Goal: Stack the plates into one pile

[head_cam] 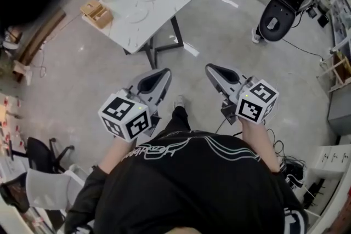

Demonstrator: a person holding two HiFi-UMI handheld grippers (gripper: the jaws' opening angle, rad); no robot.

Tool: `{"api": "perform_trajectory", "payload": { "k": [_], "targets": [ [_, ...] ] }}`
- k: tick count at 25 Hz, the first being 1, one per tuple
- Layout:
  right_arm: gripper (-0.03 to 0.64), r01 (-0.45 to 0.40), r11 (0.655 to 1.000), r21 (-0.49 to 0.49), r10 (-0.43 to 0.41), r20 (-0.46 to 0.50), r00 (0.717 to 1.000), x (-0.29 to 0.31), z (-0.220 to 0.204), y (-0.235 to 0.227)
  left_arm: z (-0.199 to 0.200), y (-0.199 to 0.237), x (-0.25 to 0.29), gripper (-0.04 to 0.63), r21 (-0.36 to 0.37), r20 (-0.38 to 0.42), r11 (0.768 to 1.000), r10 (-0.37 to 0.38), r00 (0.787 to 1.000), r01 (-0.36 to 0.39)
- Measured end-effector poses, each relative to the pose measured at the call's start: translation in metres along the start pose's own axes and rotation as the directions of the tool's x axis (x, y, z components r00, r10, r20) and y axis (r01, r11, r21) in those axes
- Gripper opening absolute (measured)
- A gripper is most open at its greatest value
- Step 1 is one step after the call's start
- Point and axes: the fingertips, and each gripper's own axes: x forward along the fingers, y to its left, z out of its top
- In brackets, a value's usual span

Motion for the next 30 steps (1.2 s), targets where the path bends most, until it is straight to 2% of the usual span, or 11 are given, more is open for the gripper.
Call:
{"api": "perform_trajectory", "payload": {
  "k": [5, 15, 24, 30],
  "targets": [
    [0.026, 0.013, 1.000, -0.002, -0.013, -0.025, 1.000, 0.024, -0.002, -0.027, -0.002, 0.032, 0.024, 0.023, -0.015, -0.006, 1.000, 0.000, 1.000, 0.000],
    [0.026, 0.032, 0.999, 0.025, -0.028, -0.112, 0.993, 0.153, 0.006, -0.135, 0.012, 0.181, 0.106, 0.023, -0.072, -0.082, 0.997, 0.015, 0.996, -0.021],
    [0.028, 0.046, 0.993, 0.106, -0.023, -0.207, 0.978, 0.267, 0.014, -0.245, 0.020, 0.323, 0.196, 0.023, -0.151, -0.158, 0.987, 0.036, 0.987, -0.060],
    [0.029, 0.042, 0.993, 0.108, -0.013, -0.250, 0.968, 0.323, 0.014, -0.293, 0.025, 0.388, 0.241, 0.023, -0.171, -0.186, 0.984, 0.024, 0.982, -0.057]
  ]
}}
